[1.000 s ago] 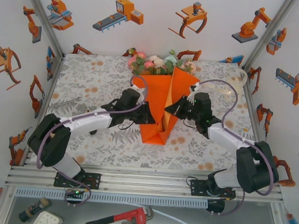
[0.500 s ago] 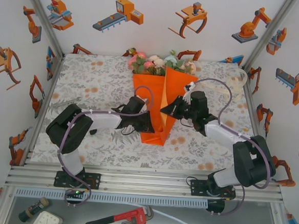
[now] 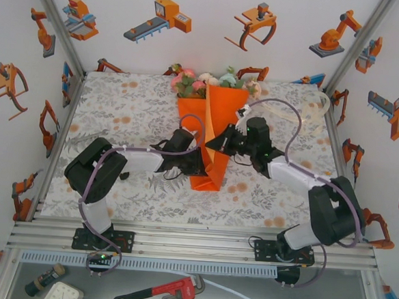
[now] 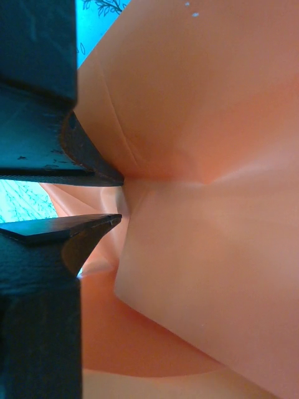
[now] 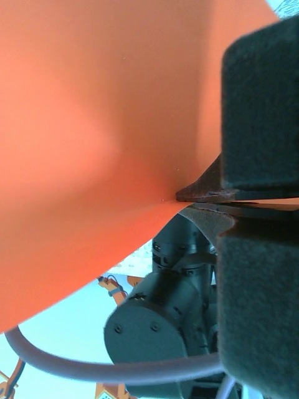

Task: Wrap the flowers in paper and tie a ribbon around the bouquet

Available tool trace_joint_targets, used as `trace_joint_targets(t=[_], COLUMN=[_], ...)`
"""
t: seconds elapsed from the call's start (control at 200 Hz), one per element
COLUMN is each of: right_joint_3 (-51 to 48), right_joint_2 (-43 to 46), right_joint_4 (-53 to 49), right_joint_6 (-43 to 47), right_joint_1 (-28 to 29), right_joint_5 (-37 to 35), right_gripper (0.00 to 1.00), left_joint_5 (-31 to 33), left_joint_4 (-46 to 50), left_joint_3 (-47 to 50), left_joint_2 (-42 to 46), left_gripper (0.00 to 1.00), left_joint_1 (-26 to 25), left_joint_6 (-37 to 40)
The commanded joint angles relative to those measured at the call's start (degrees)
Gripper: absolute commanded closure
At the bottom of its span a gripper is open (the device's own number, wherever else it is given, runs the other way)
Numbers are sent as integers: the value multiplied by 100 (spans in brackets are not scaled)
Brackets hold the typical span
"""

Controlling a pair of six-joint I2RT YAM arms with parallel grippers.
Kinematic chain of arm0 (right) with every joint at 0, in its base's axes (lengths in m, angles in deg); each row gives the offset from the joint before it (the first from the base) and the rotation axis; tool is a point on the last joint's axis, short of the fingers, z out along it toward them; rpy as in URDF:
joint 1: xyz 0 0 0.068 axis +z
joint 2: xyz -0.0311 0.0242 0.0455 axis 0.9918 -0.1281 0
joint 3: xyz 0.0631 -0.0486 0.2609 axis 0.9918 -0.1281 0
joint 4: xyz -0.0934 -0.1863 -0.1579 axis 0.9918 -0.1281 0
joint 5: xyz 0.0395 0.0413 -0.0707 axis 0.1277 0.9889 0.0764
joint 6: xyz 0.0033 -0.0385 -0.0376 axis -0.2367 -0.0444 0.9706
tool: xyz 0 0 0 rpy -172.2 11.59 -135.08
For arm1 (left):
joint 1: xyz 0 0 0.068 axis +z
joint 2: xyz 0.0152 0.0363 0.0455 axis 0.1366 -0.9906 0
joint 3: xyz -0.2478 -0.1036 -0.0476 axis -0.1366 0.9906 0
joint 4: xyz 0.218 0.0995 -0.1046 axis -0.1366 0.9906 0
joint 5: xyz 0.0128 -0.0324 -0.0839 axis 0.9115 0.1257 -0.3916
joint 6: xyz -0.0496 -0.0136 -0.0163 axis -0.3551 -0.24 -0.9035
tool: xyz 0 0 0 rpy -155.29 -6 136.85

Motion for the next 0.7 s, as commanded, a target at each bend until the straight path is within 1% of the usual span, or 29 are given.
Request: trace_joint_targets(t=[0.0,0.1,0.215,0.355,0.461,0.506,0.556,0.601,0.691], right_joint_3=[226,240,232,228,254,279,309,355,393], right_joint_2=[-622,-1076,-1343,-1602,-1779,-1849,-1921,-1975,-2018], right_joint_4=[78,378,563,738,766,774,790,805,866], right_joint_6=[179,147,115,74,70,73,43,8,-68], right_joint_1=[27,27,27,28,27,27,27,32,27], right_joint_5=[-205,-24,17,54,12,12,34,59,39], right_gripper=[94,90,85,84,84,80,72,64,54], left_joint_5=[189,243,226,219,201,177,205,231,255], left_joint_4=[-26,-37,-39,-85,-186,-178,-105,-47,-29], left_joint_3=[72,162,247,424,696,805,901,981,1117], left_joint_2=[-42,118,310,616,1050,1287,1549,1773,2195], left_gripper=[71,71,70,68,63,60,58,57,57], left_joint_1=[14,12,15,16,13,18,14,11,13], left_joint_6=[-19,-21,-1,-6,45,97,155,165,16])
